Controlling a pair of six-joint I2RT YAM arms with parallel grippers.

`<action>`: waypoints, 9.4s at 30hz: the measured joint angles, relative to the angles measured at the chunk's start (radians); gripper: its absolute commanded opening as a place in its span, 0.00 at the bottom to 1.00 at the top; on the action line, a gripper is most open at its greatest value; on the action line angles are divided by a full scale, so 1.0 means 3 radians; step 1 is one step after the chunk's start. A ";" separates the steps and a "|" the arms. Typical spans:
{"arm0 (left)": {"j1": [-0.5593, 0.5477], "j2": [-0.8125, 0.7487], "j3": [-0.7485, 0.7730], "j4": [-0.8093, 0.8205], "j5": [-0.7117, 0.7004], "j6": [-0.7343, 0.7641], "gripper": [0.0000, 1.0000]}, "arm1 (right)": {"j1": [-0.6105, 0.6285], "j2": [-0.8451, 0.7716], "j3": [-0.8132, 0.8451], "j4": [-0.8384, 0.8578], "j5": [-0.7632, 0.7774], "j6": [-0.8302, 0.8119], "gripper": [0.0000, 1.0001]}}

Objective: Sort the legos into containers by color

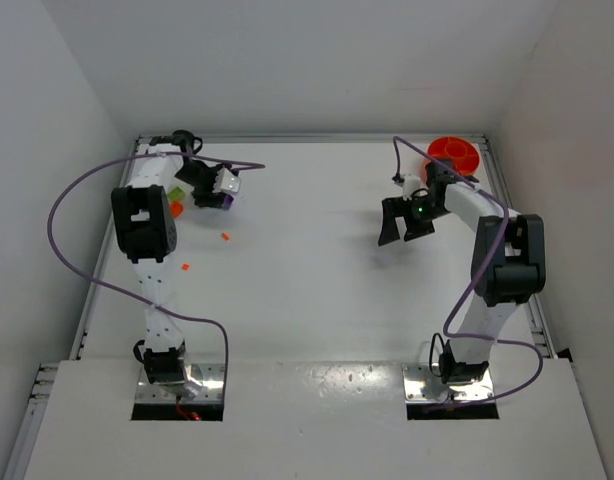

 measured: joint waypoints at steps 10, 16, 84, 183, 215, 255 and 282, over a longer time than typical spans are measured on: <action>-0.0005 0.0081 -0.0001 0.0048 -0.0083 -0.0008 0.64 | 0.0000 0.0019 0.0000 -0.0022 0.0000 -0.0011 1.00; -0.0006 0.0142 -0.0003 0.0062 -0.0151 -0.0010 0.52 | 0.0000 0.0020 0.0000 -0.0023 0.0000 -0.0014 1.00; -0.1424 -0.1691 -0.1750 -0.0631 0.2748 -0.2120 0.26 | 0.1523 -0.0928 0.0243 0.0534 -0.1620 0.0571 0.96; -0.0482 -0.2907 -0.2291 0.1746 0.0300 -0.5384 1.00 | -0.0601 0.1207 0.3463 -0.1239 0.0916 -0.1382 0.04; -0.0482 -0.2907 -0.2448 0.1827 0.0355 -0.5385 1.00 | -0.0600 0.1652 0.3754 -0.0985 0.1122 -0.1369 0.08; -0.0467 -0.2916 -0.2496 0.1888 0.0343 -0.5412 1.00 | -0.0601 0.1638 0.3627 -0.0734 0.1305 -0.1303 0.56; -0.0225 -0.1663 -0.1943 0.1853 -0.1939 -0.6394 0.53 | -0.0192 -0.0032 0.1226 -0.0408 -0.0167 -0.0154 0.76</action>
